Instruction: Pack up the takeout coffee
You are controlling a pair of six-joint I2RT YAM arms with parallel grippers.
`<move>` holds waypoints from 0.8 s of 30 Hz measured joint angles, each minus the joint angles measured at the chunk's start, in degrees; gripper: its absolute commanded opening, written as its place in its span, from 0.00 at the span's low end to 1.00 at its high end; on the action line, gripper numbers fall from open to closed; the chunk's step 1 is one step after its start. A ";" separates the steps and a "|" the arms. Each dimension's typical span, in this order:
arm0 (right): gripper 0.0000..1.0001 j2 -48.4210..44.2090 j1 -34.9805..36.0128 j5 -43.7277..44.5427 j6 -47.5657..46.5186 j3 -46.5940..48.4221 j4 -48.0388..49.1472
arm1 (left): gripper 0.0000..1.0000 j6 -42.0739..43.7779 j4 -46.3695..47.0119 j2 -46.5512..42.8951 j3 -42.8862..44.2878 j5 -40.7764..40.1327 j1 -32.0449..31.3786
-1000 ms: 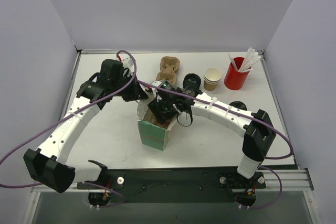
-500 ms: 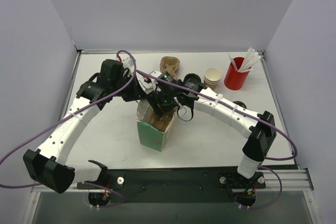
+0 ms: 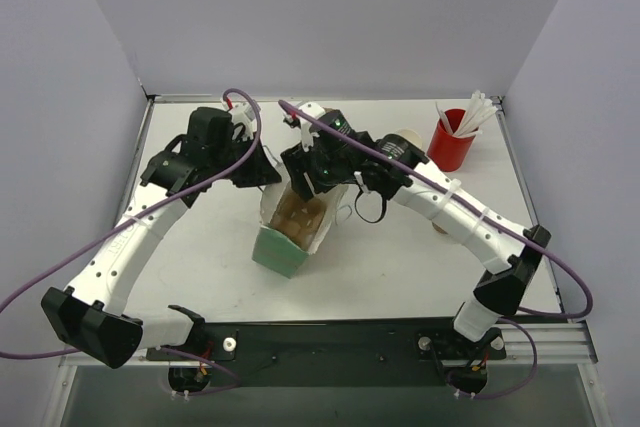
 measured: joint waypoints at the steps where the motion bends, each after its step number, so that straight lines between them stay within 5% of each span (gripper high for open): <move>1: 0.61 -0.63 -0.02 0.61 0.17 1.03 -0.09 | 0.00 0.48 -0.07 0.09 0.76 0.02 0.00; 10: 0.63 -8.96 -3.02 9.81 5.88 1.38 0.15 | 0.00 5.07 -0.20 1.03 4.28 1.57 -0.11; 24: 0.77 -25.66 -21.77 21.99 23.47 -23.80 -6.25 | 0.00 8.52 -3.63 1.75 5.07 5.11 -0.94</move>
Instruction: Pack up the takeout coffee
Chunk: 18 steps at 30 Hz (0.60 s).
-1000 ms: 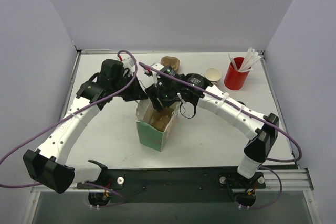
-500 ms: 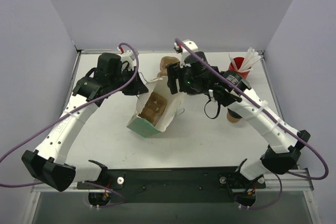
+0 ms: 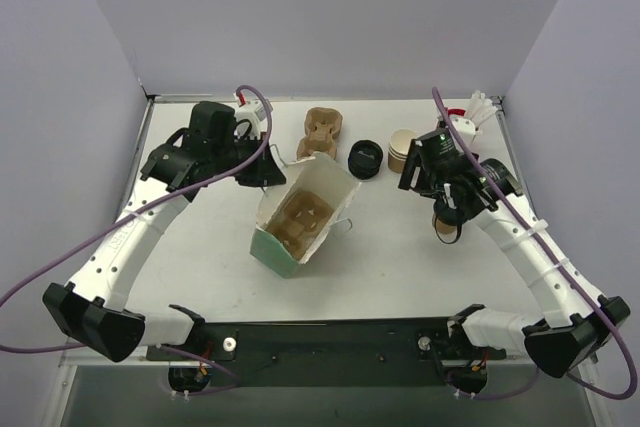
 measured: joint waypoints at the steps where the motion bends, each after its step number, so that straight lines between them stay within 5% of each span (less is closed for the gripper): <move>1: 0.79 -0.17 -1.38 0.09 1.05 -1.46 -1.09 | 0.00 0.09 -0.11 0.15 0.33 0.17 -0.04; 18: 0.83 1.64 -21.09 -3.80 8.61 -6.40 -7.87 | 0.00 -0.63 -3.26 3.21 5.05 2.47 -0.70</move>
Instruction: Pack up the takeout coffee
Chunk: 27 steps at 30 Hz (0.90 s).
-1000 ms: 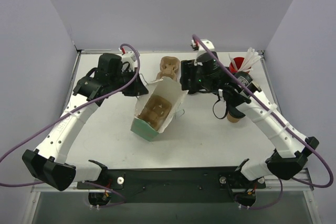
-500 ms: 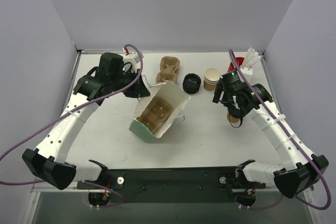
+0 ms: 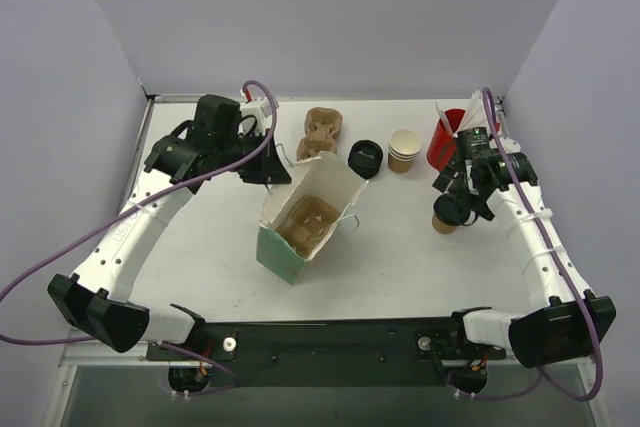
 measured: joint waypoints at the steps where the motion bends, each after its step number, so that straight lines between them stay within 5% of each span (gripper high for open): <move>1: 0.83 0.22 -0.22 -0.11 0.11 0.00 0.07 | 0.00 -0.13 -0.20 0.00 0.00 0.11 -0.15; 19: 0.84 6.40 -2.16 -4.59 -1.73 -0.76 6.03 | 0.00 -3.26 -1.18 -1.86 -5.44 -3.91 -0.33; 27: 0.85 6.73 -2.27 -6.56 -4.15 -1.75 8.83 | 0.11 -3.43 -1.66 -2.84 -5.44 -7.74 -0.33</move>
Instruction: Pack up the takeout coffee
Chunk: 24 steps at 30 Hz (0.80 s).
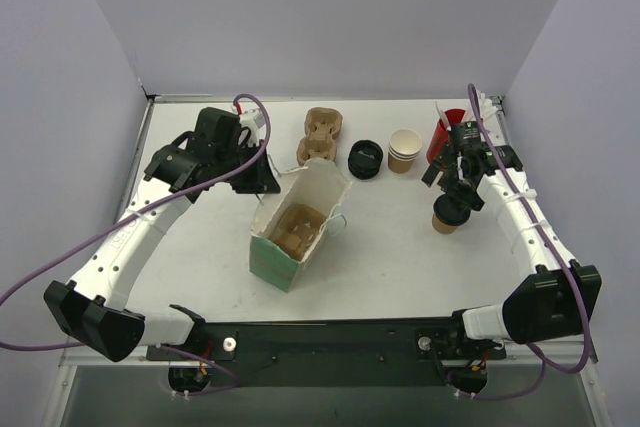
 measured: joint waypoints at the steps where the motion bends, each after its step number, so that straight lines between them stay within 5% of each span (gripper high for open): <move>1: 0.85 0.04 0.00 -0.11 -0.15 0.00 0.24 | 0.13 0.02 -0.13 0.00 0.00 -0.35 0.00; 24: 0.92 1.20 -5.92 -1.55 -6.40 -6.32 6.10 | 0.17 0.48 -1.66 0.00 0.07 -2.21 -0.02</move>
